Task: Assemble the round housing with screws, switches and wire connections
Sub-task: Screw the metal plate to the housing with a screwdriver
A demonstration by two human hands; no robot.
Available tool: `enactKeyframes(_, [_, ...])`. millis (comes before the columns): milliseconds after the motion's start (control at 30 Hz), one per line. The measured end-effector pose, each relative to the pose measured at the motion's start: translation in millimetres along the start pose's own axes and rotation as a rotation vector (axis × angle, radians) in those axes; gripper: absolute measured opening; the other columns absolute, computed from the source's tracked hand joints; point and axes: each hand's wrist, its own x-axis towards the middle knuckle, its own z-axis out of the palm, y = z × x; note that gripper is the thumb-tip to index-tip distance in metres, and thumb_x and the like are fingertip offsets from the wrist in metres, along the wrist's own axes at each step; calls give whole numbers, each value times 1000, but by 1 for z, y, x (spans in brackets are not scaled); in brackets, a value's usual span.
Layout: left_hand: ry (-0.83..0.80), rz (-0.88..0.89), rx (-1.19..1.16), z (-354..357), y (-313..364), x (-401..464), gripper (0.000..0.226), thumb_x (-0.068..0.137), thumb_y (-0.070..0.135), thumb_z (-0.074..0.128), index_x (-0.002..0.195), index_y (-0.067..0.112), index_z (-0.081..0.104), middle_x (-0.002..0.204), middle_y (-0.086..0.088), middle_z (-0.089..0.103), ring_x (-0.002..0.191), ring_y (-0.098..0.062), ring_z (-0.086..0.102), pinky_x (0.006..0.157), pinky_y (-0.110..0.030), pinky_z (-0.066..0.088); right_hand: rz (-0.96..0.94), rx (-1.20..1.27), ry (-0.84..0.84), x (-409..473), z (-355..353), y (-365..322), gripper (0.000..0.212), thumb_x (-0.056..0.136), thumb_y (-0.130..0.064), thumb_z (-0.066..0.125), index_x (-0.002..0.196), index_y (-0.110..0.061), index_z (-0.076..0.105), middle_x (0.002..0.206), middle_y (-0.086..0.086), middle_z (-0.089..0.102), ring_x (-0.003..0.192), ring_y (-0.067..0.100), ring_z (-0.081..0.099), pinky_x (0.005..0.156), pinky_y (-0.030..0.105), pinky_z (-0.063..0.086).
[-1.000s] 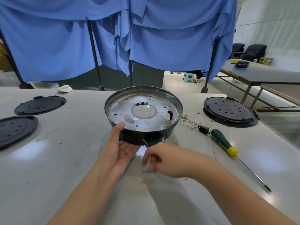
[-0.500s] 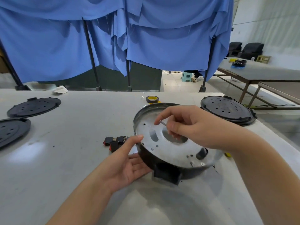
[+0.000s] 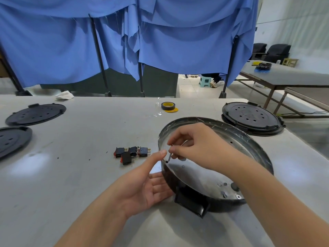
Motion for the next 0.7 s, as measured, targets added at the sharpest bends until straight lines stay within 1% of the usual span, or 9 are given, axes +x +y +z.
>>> enactKeyframes(100, [5,1,0,0,0,0,68,57,42,82,104,-5,65,92,-18,71,78,-29,72,66,-32,61,-4,2,9,1,3,3,13,81,-10,71,80,-22,66,70,-2,72,66,7,69,69,27,58])
enactKeyframes(200, [8,2,2,0,-1,0,69,57,43,81,105,-4,65,94,-18,71,79,-28,72,68,-32,61,-34,-55,37,0,6,4,16,79,-10,71,77,-25,66,72,-4,71,69,5,68,73,31,58])
enactKeyframes(267, [14,6,0,1,-1,0,70,57,43,82,105,-5,65,94,-18,72,79,-28,72,66,-31,61,-70,-90,33,0,6,4,14,80,-12,70,79,-25,67,74,-6,70,71,4,67,75,31,57])
enactKeyframes(333, [19,9,-4,1,-1,-1,71,58,43,81,106,-5,64,93,-18,72,79,-28,72,64,-31,60,-107,-127,23,-1,7,3,12,81,-14,69,80,-26,68,76,-9,70,74,2,65,75,28,56])
enactKeyframes(400, [23,10,-6,1,-1,-1,73,58,43,81,109,-6,63,94,-18,72,80,-28,72,65,-31,60,-134,-150,8,-1,6,2,13,81,-15,69,79,-27,68,77,-10,69,75,0,64,73,22,54])
enactKeyframes(500, [32,10,4,2,-1,-1,77,56,44,81,111,-6,62,96,-19,72,81,-29,72,66,-32,61,-137,-219,-22,-2,4,1,19,79,-15,70,76,-33,68,72,-17,66,73,-5,61,68,12,48])
enactKeyframes(533, [35,12,6,2,-1,-1,77,56,44,81,111,-6,62,96,-19,72,80,-29,73,65,-32,61,-128,-247,-39,-2,4,1,17,79,-16,71,77,-33,69,70,-19,65,73,-5,60,67,10,46])
enactKeyframes(600, [39,14,8,2,-1,-1,76,56,45,81,109,-6,63,95,-19,72,79,-28,73,64,-31,61,-118,-265,-68,-2,6,2,13,79,-19,71,84,-31,73,74,-19,66,75,-5,60,69,10,48])
enactKeyframes(700, [41,14,10,2,-2,-1,75,55,46,81,107,-6,65,96,-19,72,80,-29,73,64,-31,61,-115,-242,-77,-1,4,3,16,85,-19,66,93,-31,73,79,-22,66,80,-8,61,73,10,49])
